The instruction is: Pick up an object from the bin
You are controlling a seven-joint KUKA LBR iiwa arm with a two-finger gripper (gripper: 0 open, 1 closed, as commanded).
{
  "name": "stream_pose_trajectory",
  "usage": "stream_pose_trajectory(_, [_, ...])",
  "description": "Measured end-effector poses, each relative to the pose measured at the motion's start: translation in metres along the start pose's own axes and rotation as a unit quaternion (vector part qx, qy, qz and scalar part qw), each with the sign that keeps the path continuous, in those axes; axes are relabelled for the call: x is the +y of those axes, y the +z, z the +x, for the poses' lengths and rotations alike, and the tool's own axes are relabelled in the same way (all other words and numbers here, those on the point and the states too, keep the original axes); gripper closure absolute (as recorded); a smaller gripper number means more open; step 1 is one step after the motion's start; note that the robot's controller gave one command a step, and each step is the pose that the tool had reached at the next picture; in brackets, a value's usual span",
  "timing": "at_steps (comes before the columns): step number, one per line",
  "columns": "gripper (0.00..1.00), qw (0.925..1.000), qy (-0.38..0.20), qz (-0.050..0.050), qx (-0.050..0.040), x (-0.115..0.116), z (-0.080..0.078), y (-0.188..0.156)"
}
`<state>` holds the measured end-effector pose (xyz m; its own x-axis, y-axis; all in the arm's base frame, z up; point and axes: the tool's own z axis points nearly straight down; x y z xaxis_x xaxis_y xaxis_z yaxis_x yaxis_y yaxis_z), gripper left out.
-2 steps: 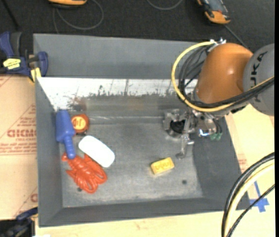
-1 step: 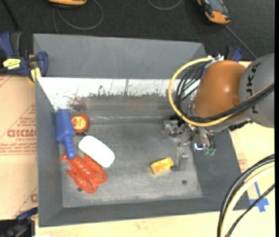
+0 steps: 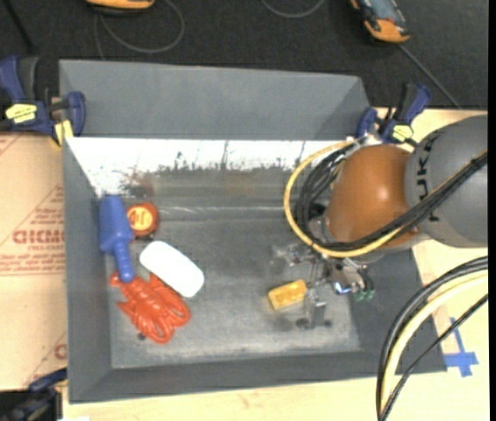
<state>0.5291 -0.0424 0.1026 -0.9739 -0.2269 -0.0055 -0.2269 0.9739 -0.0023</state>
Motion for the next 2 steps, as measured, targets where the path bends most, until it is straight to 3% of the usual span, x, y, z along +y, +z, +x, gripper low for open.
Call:
stream_pose_trajectory(1, [1.00,0.9994,0.034,-0.001,0.0015,0.0083,0.0033,0.0170])
stream_pose_trajectory(2, [1.00,0.9994,0.034,-0.001,0.0015,0.0083,0.0033,0.0170])
